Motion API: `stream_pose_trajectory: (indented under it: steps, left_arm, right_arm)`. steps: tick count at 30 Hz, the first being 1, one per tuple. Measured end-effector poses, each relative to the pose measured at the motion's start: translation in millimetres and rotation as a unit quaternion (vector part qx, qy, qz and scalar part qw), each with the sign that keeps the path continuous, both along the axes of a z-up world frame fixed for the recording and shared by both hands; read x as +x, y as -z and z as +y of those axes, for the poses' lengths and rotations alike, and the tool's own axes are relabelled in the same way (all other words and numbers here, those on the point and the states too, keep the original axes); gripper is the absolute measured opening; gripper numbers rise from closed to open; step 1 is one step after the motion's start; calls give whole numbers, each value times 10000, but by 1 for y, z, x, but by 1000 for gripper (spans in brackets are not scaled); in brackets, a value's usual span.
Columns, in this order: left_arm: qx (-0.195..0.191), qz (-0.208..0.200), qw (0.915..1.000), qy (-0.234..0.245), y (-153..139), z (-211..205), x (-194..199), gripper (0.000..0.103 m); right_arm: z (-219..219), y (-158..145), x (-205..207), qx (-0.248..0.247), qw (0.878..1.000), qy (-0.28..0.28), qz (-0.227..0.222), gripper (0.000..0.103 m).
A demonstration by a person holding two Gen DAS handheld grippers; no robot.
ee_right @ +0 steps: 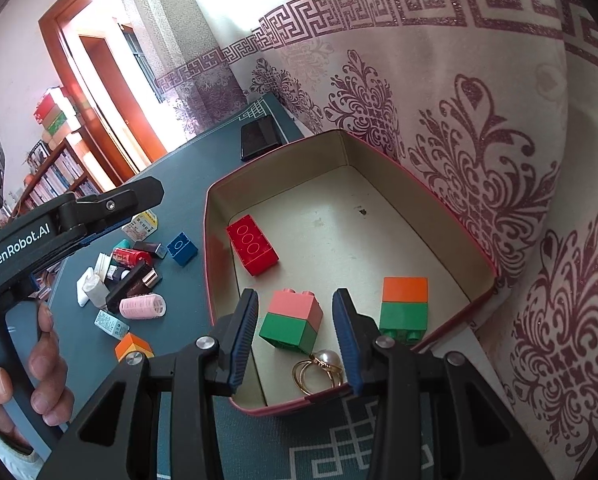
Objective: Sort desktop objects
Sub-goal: 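Withdraw both tools and grasp the light blue medicine box with left tool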
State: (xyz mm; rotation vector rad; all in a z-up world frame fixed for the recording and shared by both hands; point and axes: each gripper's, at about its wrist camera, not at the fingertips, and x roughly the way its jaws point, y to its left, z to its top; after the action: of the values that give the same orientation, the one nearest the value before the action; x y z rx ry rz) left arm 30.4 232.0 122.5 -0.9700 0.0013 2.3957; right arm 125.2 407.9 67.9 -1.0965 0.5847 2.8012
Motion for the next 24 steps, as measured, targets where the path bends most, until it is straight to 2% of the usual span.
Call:
stream_pose_trajectory:
  steps: [1, 4, 5, 6, 10, 20, 24]
  left_arm:
    - [-14, -17, 10000, -61, 1, -5, -1, 64]
    - [-45, -72, 9996, -278, 4, -23, -2, 65]
    - [-49, -101, 9993, -353, 6, -29, -3, 65]
    - [-48, -123, 9990, -428, 7, -36, -5, 67]
    - [-66, -198, 9971, -733, 14, -64, -10, 72]
    - [-388, -511, 9876, -1431, 49, -133, -17, 73]
    - [-454, -639, 9860, -1474, 62, -148, -19, 73]
  right_arm:
    - [0, 0, 0, -7, 10000, -2, 16, 48]
    - [-3, -3, 2, -11, 10000, -3, 92, 66]
    - [-5, -4, 3, -6, 9999, 0, 136, 75]
    - [-6, -6, 5, 7, 9998, 7, 198, 80]
    - [-17, -14, 7, 135, 9993, -85, 347, 80]
    - [-47, -14, 4, 144, 9981, -436, 406, 82]
    - [-58, -12, 1, 90, 9978, -553, 363, 82]
